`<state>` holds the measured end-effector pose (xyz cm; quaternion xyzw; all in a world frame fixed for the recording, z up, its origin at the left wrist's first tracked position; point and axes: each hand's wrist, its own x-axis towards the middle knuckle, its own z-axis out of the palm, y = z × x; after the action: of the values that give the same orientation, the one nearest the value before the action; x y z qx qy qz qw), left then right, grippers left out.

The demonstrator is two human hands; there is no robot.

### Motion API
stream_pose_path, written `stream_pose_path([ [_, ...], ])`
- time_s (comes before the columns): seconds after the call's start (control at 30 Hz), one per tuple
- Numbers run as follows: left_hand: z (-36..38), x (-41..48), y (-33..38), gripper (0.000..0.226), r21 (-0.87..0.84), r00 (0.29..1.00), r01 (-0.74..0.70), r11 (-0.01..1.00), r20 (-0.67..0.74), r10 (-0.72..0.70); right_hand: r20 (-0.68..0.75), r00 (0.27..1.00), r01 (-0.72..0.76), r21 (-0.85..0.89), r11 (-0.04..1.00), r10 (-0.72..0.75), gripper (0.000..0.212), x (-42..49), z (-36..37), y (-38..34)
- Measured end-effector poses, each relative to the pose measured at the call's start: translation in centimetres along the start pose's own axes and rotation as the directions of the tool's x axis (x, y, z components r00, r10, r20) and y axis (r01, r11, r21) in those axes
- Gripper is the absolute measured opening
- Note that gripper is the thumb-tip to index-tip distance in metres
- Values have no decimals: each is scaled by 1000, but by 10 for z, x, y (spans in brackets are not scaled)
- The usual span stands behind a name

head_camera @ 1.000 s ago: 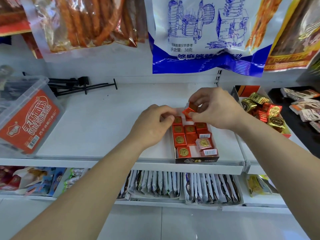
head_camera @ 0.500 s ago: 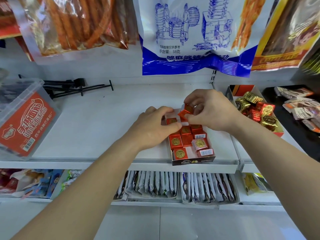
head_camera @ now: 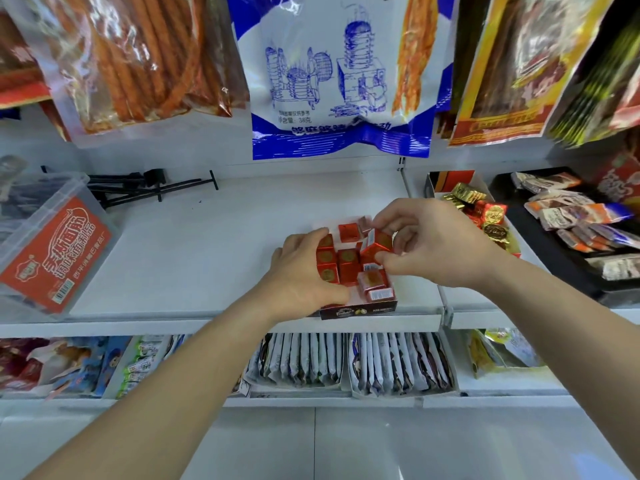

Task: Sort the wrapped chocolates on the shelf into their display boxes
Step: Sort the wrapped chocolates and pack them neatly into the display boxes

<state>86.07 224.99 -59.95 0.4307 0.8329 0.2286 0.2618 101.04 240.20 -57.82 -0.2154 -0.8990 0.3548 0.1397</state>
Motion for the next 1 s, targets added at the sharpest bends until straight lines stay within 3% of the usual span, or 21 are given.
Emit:
stream_pose_path([
  [0.13,4,-1,0,97,-28,998,38,999,-40,-39,-4,1000,-20,25,999,20,37,-4,-4,-2],
  [0.37,8,-4,7,116,-77,995,57,995,-74,-62,32,999,-36,24,999,36,37,-9,-5,-6],
  [0.53,8,-6,9,97,-41,994,3,999,-109,-7,47,999,-26,19,999,25,37,-13,-4,-8],
  [0.63,-4,-6,1,82,-183,997,50,982,-46,-59,68,997,-23,36,999,20,37,-13,-2,-9],
  [0.77,-19,-11,-18,41,-347,997,47,937,-49,-68,126,992,-3,62,998,-5,35,-9,10,-18],
  [1.0,-18,-23,-36,44,-303,997,-39,952,48,56,289,957,11,21,1000,-17,35,-3,27,-29],
])
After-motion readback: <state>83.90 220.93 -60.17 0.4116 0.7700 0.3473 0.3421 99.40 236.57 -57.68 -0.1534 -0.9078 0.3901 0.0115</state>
